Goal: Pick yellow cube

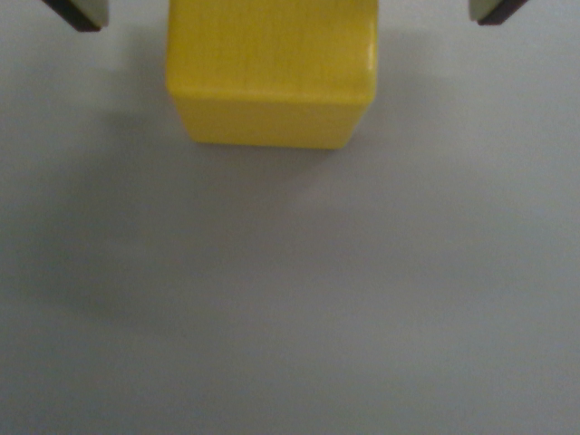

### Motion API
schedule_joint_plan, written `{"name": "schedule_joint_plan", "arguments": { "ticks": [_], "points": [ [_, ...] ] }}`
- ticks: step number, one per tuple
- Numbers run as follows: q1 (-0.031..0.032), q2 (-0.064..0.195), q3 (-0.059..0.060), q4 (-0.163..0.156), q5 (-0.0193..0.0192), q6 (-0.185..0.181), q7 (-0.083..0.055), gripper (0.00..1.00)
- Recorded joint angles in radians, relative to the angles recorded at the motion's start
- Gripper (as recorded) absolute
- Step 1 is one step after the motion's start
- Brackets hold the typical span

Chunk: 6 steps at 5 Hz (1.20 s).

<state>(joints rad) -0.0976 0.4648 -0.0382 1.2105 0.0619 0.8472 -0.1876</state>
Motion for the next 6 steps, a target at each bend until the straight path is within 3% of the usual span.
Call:
{"name": "schedule_joint_plan", "arguments": {
  "ticks": [3, 6],
  "points": [
    [-0.0022, 0.018, -0.002, -0.017, 0.0015, -0.032, -0.007, 0.00],
    [-0.0027, 0.021, -0.003, -0.021, 0.0018, -0.039, -0.008, 0.00]
  ]
}}
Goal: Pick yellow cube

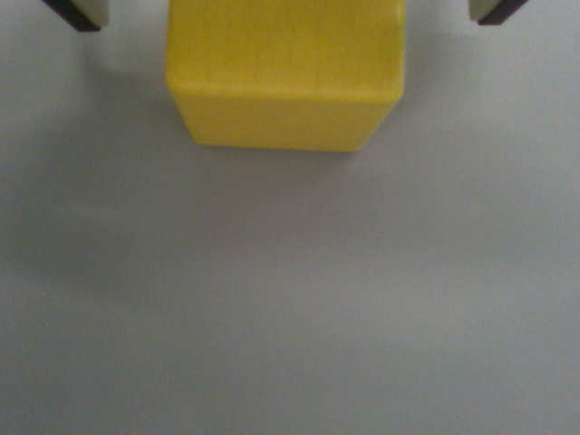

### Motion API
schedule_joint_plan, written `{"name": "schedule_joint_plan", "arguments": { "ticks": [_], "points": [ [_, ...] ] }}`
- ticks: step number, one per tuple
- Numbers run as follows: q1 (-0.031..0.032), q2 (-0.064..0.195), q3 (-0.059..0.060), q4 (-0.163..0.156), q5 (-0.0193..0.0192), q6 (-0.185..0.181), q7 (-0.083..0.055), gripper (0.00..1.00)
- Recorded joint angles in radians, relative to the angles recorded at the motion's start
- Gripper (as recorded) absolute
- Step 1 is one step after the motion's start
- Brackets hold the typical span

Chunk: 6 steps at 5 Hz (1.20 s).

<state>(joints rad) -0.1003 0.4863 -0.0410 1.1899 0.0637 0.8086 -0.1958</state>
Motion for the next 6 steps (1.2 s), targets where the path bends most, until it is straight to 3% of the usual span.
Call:
{"name": "schedule_joint_plan", "arguments": {
  "ticks": [3, 4, 6],
  "points": [
    [0.0000, 0.000, 0.000, 0.000, 0.0000, -0.001, 0.000, 0.00],
    [0.0000, 0.000, 0.000, 0.000, 0.0000, -0.001, 0.000, 1.00],
    [0.0000, 0.000, 0.000, 0.000, 0.0000, 0.000, 0.000, 1.00]
  ]
}}
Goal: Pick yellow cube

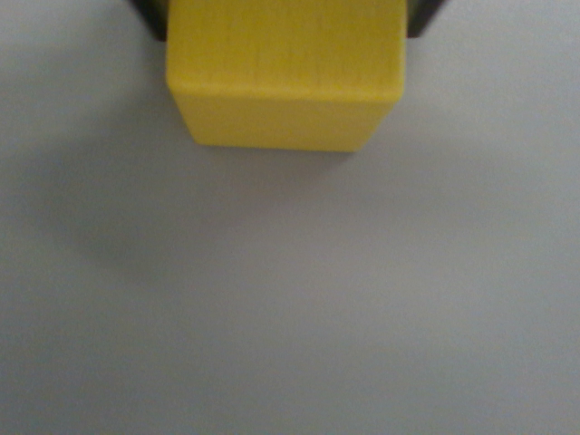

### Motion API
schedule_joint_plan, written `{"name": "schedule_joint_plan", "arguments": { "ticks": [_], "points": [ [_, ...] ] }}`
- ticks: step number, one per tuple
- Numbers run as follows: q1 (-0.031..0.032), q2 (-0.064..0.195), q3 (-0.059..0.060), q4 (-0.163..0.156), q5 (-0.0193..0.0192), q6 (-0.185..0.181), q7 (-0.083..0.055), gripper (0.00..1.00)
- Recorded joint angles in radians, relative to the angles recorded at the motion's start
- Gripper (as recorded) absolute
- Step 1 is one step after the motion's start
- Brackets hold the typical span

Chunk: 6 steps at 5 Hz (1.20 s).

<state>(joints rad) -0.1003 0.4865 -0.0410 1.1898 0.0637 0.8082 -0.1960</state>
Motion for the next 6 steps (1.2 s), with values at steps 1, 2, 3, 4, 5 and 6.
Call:
{"name": "schedule_joint_plan", "arguments": {
  "ticks": [1, 2, 3, 4, 5, 6],
  "points": [
    [0.0000, 0.000, 0.000, 0.000, 0.0000, 0.000, 0.000, 1.00],
    [0.0000, -0.003, 0.000, 0.004, -0.0003, 0.006, 0.000, 1.00],
    [0.0000, -0.003, 0.000, 0.004, -0.0003, 0.006, 0.000, 1.00],
    [0.0001, -0.008, 0.000, 0.012, -0.0008, 0.020, 0.001, 1.00],
    [0.0001, -0.008, 0.000, 0.012, -0.0008, 0.020, 0.001, 1.00],
    [0.0002, -0.017, -0.001, 0.025, -0.0016, 0.041, 0.002, 1.00]
  ]
}}
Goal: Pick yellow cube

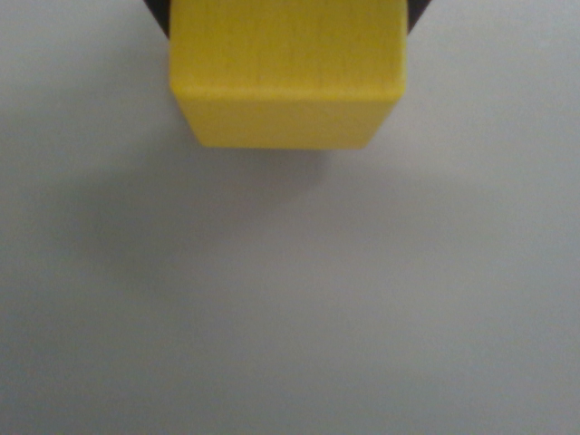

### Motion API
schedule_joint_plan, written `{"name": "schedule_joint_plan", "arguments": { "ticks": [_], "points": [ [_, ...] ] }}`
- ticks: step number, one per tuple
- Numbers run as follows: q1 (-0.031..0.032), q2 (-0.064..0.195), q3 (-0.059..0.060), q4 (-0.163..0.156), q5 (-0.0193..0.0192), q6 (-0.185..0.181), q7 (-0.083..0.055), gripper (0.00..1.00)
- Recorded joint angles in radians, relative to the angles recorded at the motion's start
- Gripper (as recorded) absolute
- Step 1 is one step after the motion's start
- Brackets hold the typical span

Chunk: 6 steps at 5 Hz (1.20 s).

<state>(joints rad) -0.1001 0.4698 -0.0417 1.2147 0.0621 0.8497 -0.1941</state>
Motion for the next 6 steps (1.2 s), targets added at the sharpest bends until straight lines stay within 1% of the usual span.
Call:
{"name": "schedule_joint_plan", "arguments": {
  "ticks": [1, 2, 3, 4, 5, 6],
  "points": [
    [0.0000, 0.000, 0.000, 0.000, 0.0000, 0.000, 0.000, 1.00],
    [0.0001, -0.010, 0.000, 0.015, -0.0010, 0.026, 0.001, 1.00],
    [0.0001, -0.010, 0.000, 0.015, -0.0010, 0.026, 0.001, 1.00],
    [0.0003, -0.023, -0.001, 0.035, -0.0023, 0.058, 0.003, 1.00],
    [0.0003, -0.023, -0.001, 0.035, -0.0023, 0.058, 0.003, 1.00],
    [0.0005, -0.038, -0.002, 0.057, -0.0037, 0.095, 0.004, 1.00]
  ]
}}
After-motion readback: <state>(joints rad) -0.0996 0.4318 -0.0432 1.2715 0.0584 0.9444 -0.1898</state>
